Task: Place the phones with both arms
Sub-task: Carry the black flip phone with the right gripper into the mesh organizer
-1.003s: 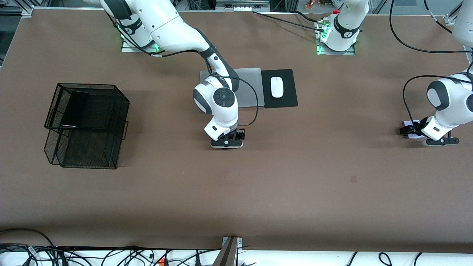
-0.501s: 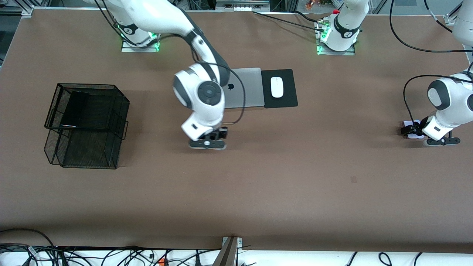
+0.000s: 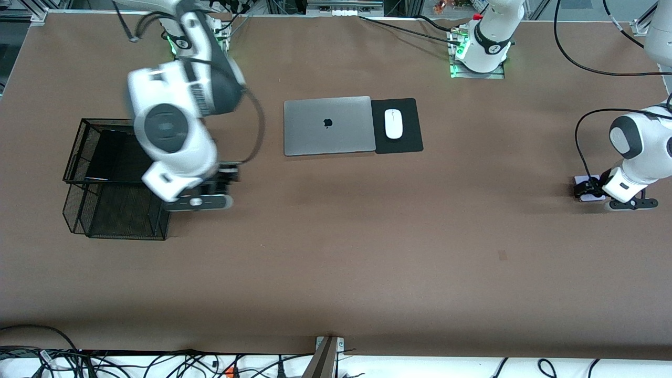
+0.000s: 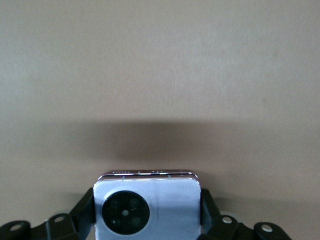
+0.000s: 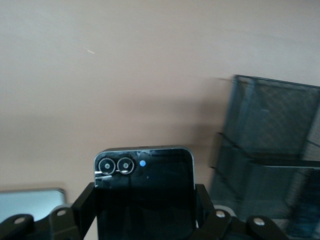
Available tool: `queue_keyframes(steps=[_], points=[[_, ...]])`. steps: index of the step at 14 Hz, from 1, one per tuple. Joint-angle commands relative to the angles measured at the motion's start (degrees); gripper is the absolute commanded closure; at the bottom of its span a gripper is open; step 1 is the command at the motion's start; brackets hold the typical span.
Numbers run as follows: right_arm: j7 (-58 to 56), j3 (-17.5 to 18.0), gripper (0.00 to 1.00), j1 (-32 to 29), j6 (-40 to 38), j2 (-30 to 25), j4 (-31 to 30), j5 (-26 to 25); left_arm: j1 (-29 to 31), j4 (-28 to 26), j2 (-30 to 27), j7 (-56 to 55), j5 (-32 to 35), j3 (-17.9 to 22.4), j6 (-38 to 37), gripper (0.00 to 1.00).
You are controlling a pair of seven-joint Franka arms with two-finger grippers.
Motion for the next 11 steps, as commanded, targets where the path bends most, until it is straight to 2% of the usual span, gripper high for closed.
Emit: queue_keyframes(steps=[1,5,9,11], points=[[-8.59,-5.48,0.95,-1.22,0.68,-8.00,-10.53,1.12,-0.77,3.27,0.65,-0.82,0.52,-0.13,-3.64,0.70],[-16.70,-15.76,0.94,-1.14,0.95,-9.95,-17.31,3.93,-3.14,5.73,0.03,-3.44,0.25,-0.22,-6.20,0.71],[-16.97,-18.86,0.94,-1.22,3.76,-10.65,-25.22,4.63,-4.81,8.19,0.12,-4.86,0.25,-0.22,-8.84,0.72],[-16.97,-20.44,0.94,-1.31,7.70,-10.91,-29.69,4.99,-6.30,9.25,0.21,-6.43,0.25,-0.22,-9.37,0.73]])
